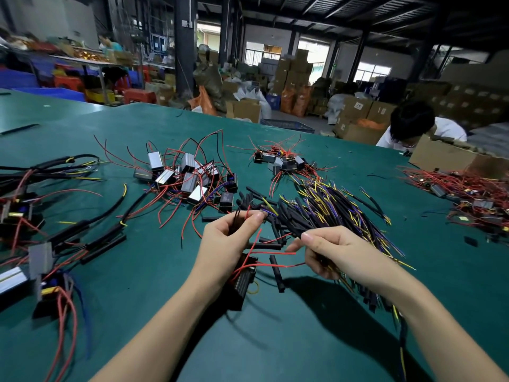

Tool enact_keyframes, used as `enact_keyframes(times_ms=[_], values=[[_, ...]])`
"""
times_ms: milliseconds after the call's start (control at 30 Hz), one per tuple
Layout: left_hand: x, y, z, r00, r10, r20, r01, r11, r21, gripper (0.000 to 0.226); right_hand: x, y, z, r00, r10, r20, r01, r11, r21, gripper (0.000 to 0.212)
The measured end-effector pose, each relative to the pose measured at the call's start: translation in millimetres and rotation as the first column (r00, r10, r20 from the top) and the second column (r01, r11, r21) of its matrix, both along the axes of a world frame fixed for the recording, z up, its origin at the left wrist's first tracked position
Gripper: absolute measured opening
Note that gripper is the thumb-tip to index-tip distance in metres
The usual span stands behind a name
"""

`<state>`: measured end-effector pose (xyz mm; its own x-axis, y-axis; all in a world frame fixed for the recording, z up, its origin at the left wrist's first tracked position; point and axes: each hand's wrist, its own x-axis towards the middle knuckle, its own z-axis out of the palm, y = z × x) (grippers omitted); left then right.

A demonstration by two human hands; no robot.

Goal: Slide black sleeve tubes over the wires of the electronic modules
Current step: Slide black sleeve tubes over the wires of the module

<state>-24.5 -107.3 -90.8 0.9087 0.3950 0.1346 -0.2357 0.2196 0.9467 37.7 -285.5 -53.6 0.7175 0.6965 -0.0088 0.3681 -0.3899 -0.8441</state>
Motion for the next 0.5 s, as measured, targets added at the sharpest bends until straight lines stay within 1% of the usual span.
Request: enact_keyframes(times_ms=[100,167,400,467,500], values=[[-0.6,0.2,0.8,1.000,-0.024,-0.015,0.023,0.999,-0.023,0.012,-0.9,-1.1,1.1,0.999,0.003,-0.048,-0.004,1.000,-0.020,0.034],[-1.2,-0.2,0.8,0.999,-0.043,0.000,0.043,0.999,-0.013,0.011,-1.2,-1.3,1.9,0.998,0.003,-0.065,-0.004,1.000,-0.020,0.034],[3.9,-2.1,-4.2,0.999,0.050,-0.015,-0.048,0.996,0.075,0.014,-1.3,-4.7,2.1,0.996,0.022,-0.086,-0.025,0.999,-0.030,0.031],[5.4,-1.3,-5.3,0.998,0.057,-0.001,-0.057,0.993,0.104,0.017,-1.6,-2.0,1.4,0.996,0.016,-0.091,-0.015,1.000,0.013,0.027],[6.0,-1.1,-5.6,0.998,0.058,0.019,-0.060,0.990,0.130,0.018,-2.8,1.9,0.2,0.996,0.004,-0.089,0.002,0.998,0.068,0.022]])
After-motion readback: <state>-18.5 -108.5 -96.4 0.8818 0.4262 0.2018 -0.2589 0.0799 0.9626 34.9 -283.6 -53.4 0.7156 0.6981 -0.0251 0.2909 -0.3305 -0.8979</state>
